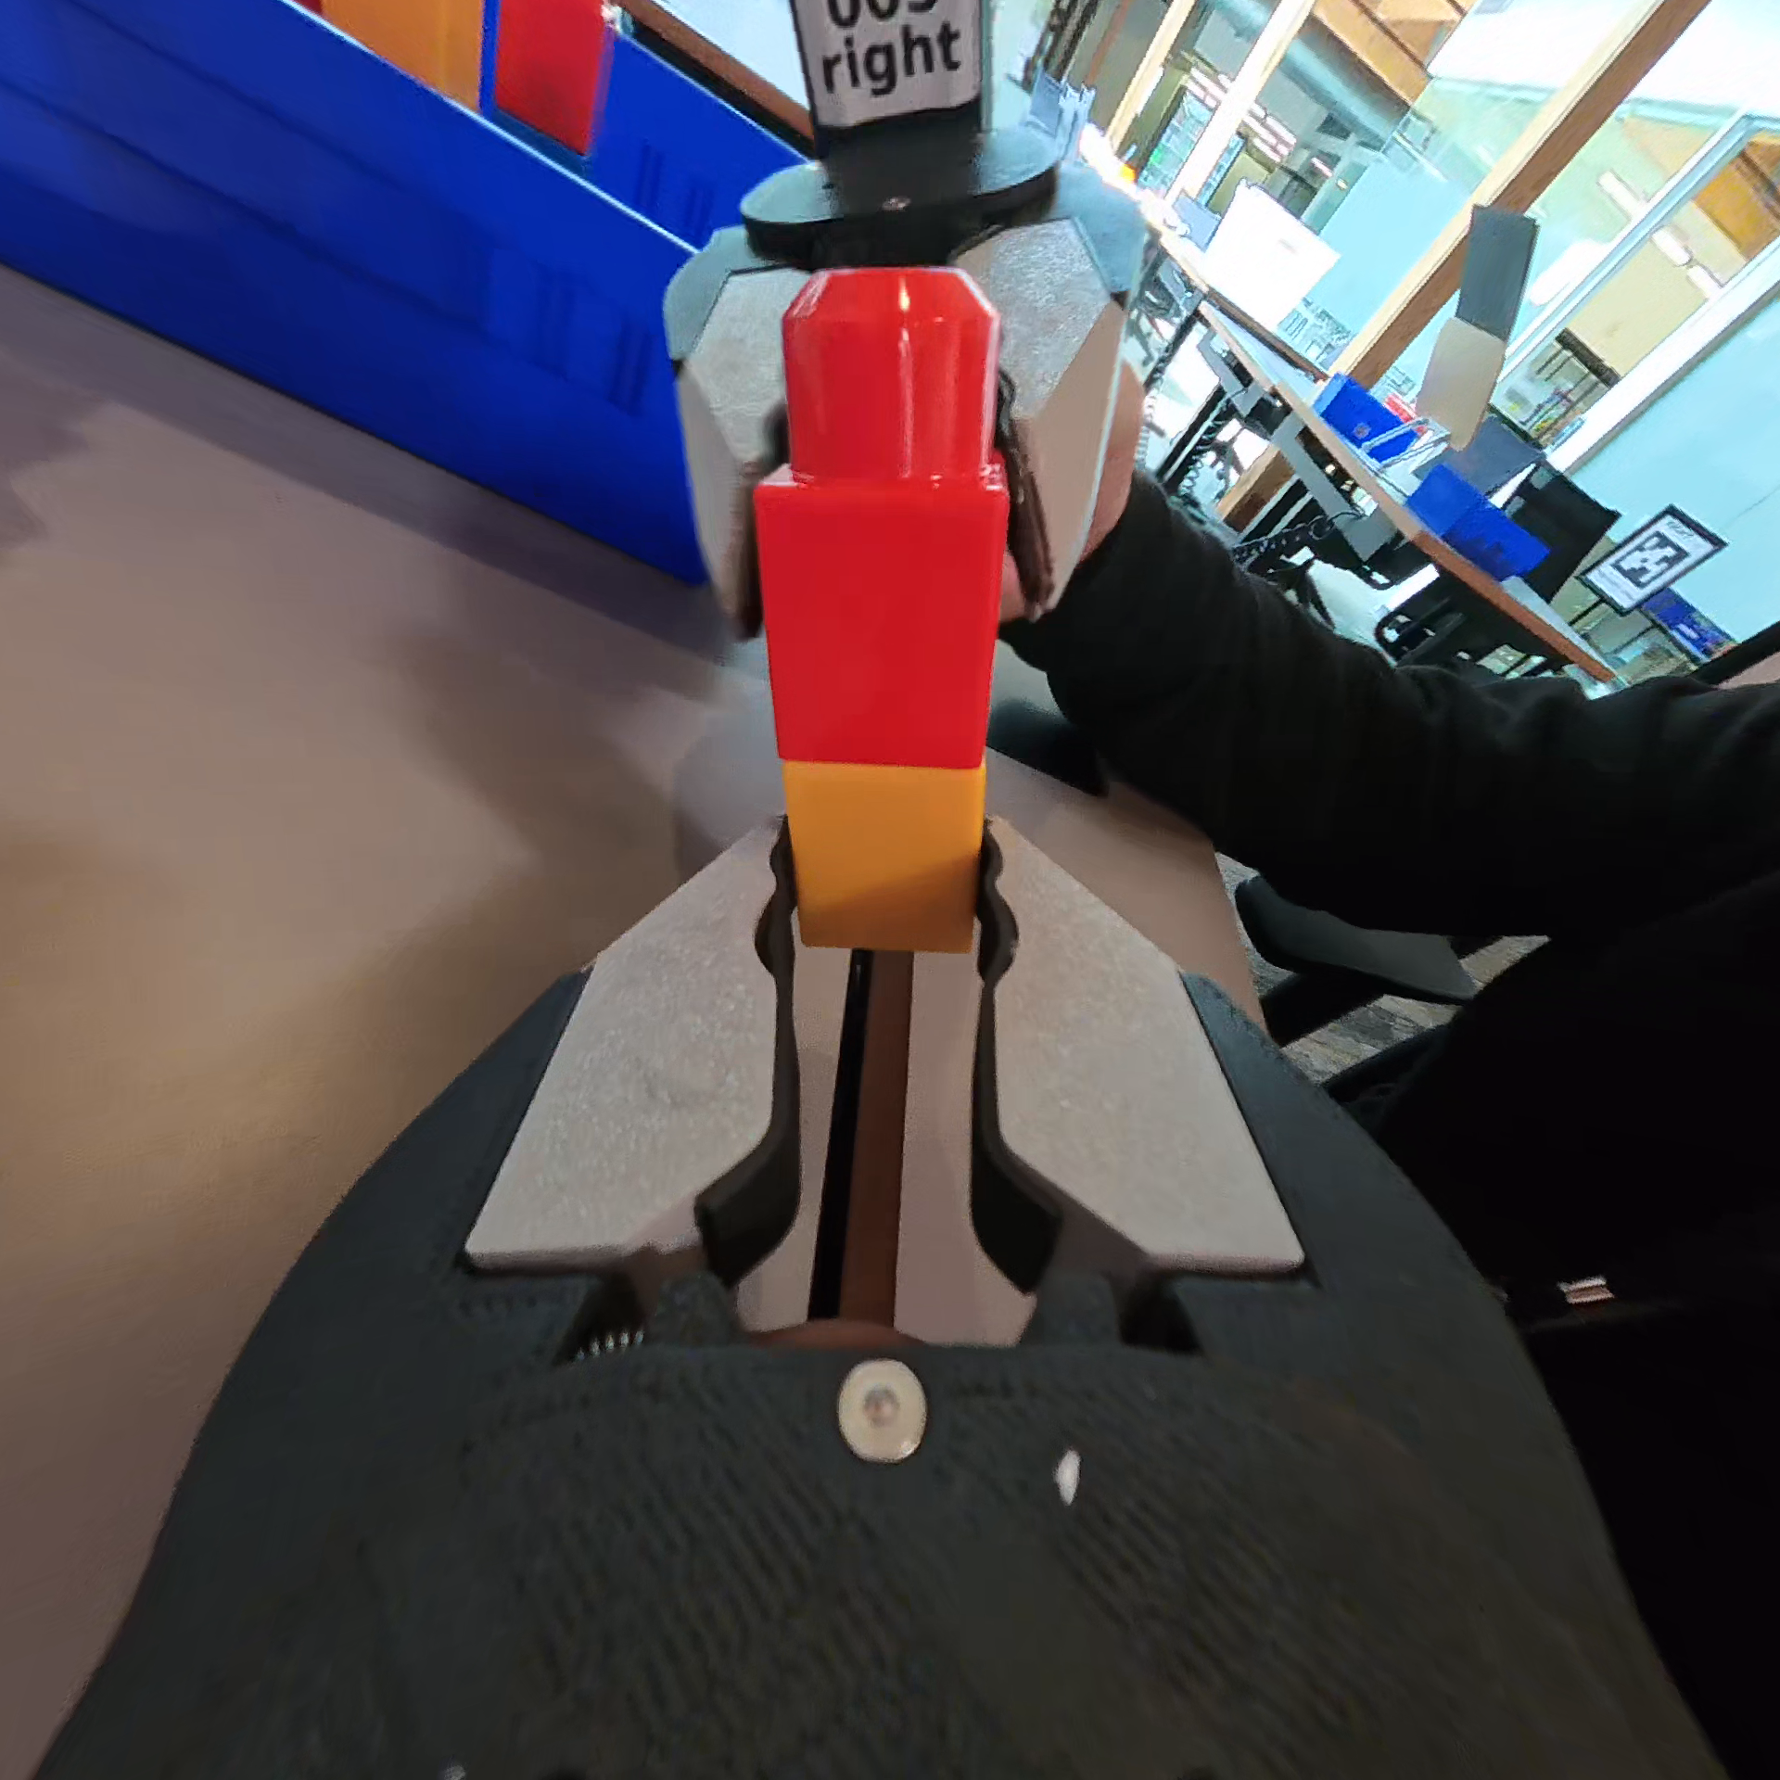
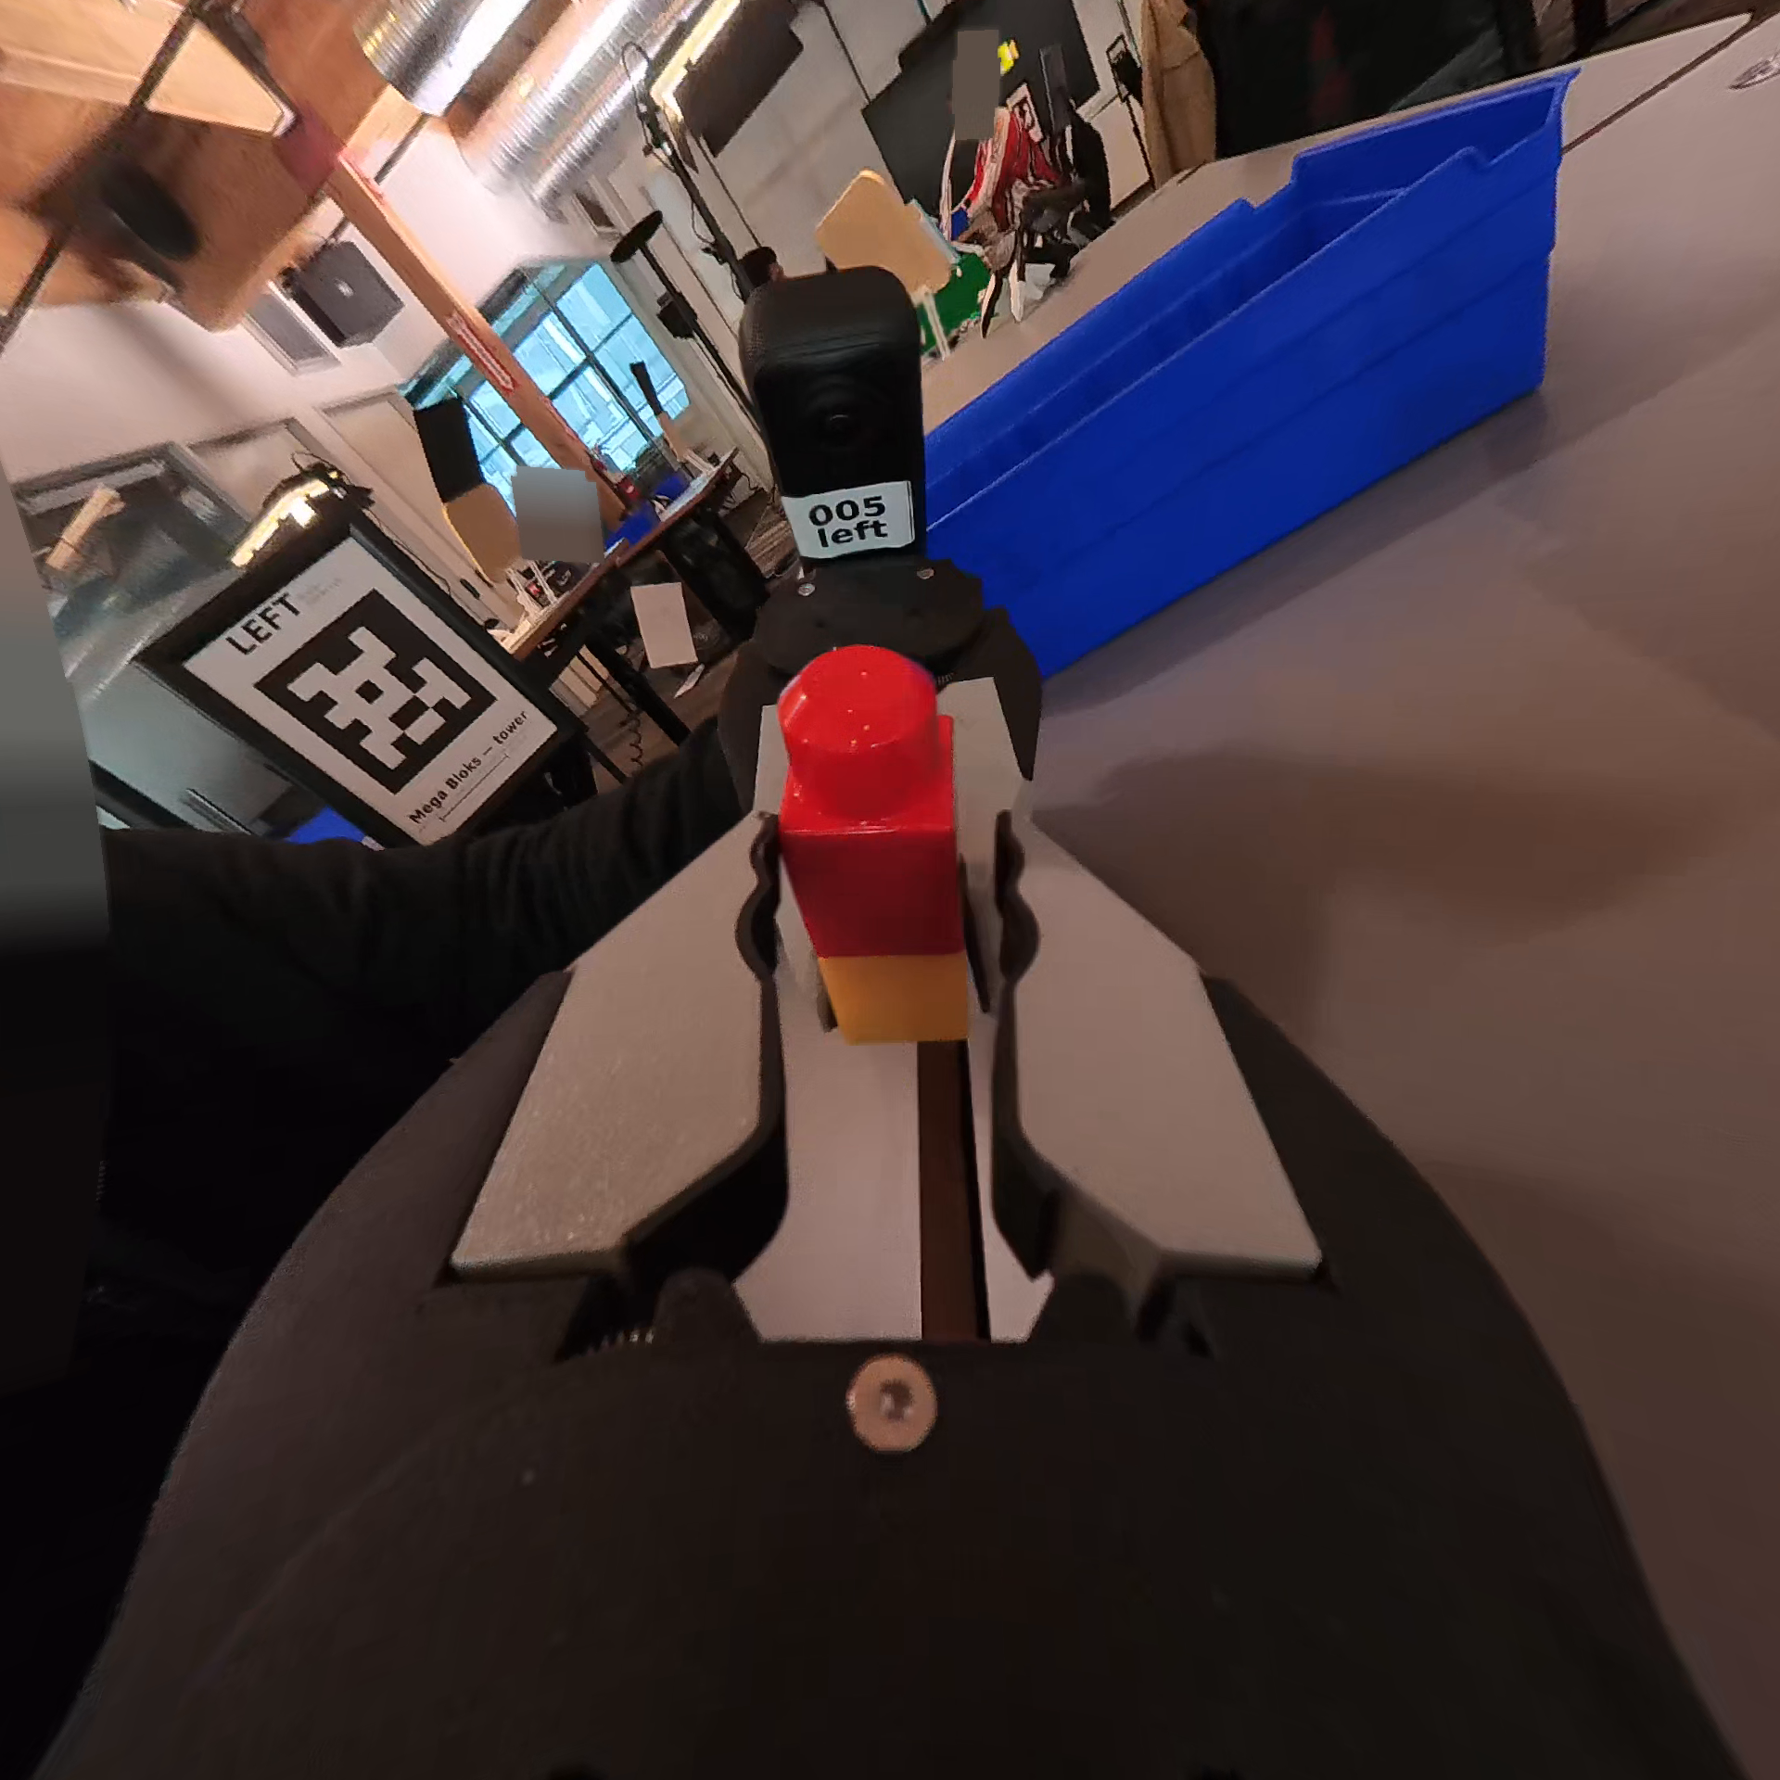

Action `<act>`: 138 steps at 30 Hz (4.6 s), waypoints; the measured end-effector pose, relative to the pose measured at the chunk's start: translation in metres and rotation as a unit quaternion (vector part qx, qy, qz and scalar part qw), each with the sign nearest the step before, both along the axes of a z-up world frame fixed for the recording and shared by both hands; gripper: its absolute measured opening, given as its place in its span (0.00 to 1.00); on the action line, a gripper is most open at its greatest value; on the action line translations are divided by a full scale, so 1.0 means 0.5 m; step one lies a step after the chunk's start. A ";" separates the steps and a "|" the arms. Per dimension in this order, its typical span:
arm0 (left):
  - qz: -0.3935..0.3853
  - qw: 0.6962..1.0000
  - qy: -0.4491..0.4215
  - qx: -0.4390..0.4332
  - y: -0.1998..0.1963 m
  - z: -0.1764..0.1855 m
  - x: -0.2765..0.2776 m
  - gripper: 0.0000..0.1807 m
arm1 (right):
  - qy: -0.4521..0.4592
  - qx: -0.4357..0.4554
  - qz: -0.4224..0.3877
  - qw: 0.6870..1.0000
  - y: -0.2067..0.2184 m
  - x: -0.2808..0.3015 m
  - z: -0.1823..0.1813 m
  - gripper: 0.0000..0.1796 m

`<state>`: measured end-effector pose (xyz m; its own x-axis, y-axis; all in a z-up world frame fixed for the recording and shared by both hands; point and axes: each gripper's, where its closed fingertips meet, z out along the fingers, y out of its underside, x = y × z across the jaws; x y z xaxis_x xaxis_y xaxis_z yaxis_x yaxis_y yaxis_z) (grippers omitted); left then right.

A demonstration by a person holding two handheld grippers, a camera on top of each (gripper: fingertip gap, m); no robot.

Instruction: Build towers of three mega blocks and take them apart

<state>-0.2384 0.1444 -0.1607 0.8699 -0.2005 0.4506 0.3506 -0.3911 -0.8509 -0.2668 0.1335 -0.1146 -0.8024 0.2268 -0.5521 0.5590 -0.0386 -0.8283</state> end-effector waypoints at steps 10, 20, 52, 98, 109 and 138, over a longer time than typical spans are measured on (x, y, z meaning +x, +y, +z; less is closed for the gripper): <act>0.010 0.999 0.030 -0.017 0.006 -0.019 -0.005 0.20 | 0.076 0.120 -0.016 0.990 -0.030 0.001 -0.042 0.18; 0.238 0.961 0.091 -0.105 -0.030 -0.068 -0.182 0.28 | 0.109 0.311 -0.208 0.921 0.053 -0.113 -0.141 0.18; 0.336 0.925 0.169 -0.050 -0.073 0.030 -0.221 0.28 | 0.246 0.234 -0.339 0.877 0.107 -0.117 0.020 0.40; 0.437 0.872 0.150 -0.159 -0.488 0.153 -0.417 0.17 | 0.209 0.142 -0.304 0.919 0.090 -0.091 0.066 0.34; 0.174 0.974 0.070 0.128 -0.184 0.256 -0.132 0.17 | 0.110 0.009 -0.113 0.987 -0.029 -0.014 0.070 0.38; 0.148 0.973 -0.020 0.174 -0.035 0.154 -0.081 0.17 | 0.076 -0.019 -0.099 0.992 -0.021 -0.024 0.059 0.18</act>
<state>-0.2787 0.1267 -0.0837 0.8961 -0.0898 0.4346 0.4393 0.0407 -0.8974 -0.2786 0.1232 -0.0851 -0.8189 0.3704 -0.4385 0.4055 -0.1673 -0.8986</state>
